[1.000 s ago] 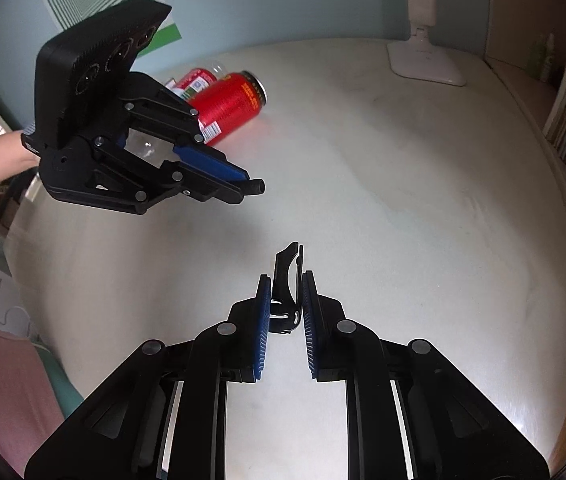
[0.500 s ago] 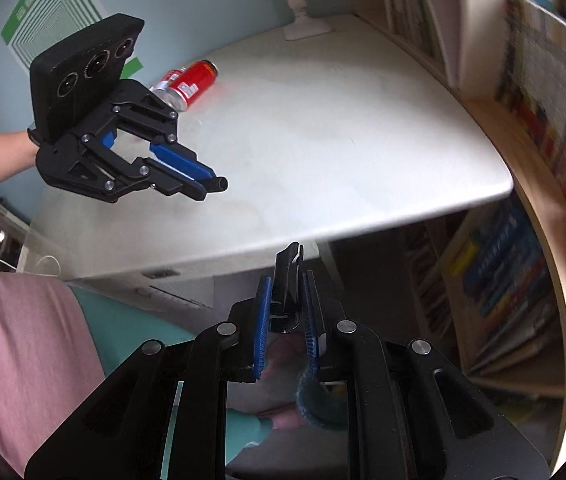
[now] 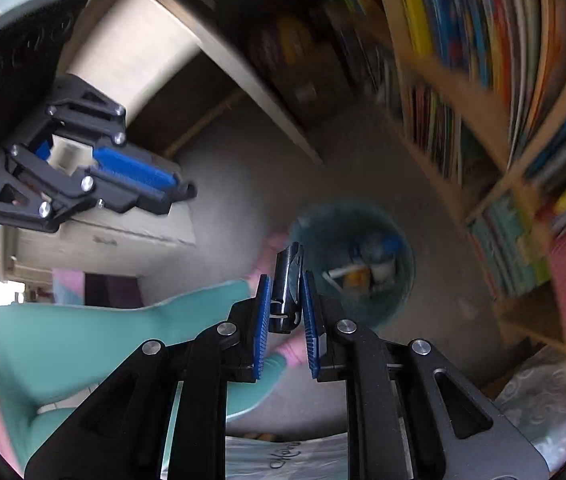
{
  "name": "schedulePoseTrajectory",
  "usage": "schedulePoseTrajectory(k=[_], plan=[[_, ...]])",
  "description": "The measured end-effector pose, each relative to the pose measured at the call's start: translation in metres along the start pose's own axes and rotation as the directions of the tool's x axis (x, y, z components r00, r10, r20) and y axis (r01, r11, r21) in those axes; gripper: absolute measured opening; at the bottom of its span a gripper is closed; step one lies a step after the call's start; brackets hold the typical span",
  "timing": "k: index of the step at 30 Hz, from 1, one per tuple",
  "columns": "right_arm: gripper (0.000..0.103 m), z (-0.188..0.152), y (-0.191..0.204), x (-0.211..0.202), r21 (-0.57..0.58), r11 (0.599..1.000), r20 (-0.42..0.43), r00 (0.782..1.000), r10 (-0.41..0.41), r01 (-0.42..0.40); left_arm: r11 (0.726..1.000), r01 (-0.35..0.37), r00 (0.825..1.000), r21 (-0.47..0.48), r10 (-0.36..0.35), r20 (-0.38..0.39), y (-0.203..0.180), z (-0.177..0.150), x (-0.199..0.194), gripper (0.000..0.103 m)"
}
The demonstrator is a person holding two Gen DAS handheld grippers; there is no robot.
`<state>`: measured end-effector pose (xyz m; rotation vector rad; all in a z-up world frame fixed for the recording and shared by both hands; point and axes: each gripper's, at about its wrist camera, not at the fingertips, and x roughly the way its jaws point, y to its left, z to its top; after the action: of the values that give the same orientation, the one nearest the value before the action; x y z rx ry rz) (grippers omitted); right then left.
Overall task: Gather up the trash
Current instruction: 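Carry both black caps over the wastebasket and open both tools, then return both tools to the desk toward the red can and bottle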
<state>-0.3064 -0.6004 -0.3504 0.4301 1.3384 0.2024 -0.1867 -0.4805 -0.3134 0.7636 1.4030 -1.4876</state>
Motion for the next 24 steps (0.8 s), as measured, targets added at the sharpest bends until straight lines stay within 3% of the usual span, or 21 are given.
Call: schedulePoseTrajectory(k=[6,7,9,12,19,24], plan=[[0.020,-0.027,-0.051,0.099,0.041,0.999,-0.072,0.997,-0.033,0.036,0.998,-0.064,0.989,0.000,0.064,-0.133,0.030,0.000,0.122,0.011],[0.020,-0.029,-0.057,0.107,0.057,0.998,-0.074,0.997,-0.035,0.039,0.997,-0.078,0.987,-0.013,0.076,-0.143,0.034,0.000,0.135,0.017],[0.032,-0.036,-0.066,0.114,0.085,0.995,-0.078,0.996,-0.050,0.057,0.997,-0.057,0.988,-0.056,0.048,-0.150,0.042,0.001,0.142,0.025],[0.050,-0.040,-0.072,0.107,0.110,0.991,-0.051,0.996,-0.068,0.073,0.995,-0.069,0.991,-0.068,0.061,-0.116,0.041,-0.003,0.133,0.035],[0.051,-0.032,-0.069,0.050,0.097,0.994,0.014,0.998,-0.056,0.054,0.995,-0.077,0.994,-0.061,0.072,-0.082,0.021,-0.005,0.077,0.036],[0.051,-0.006,-0.030,-0.029,-0.002,1.000,0.110,0.994,-0.028,0.029,0.999,-0.048,0.998,-0.019,0.048,0.026,-0.024,-0.011,-0.017,0.036]])
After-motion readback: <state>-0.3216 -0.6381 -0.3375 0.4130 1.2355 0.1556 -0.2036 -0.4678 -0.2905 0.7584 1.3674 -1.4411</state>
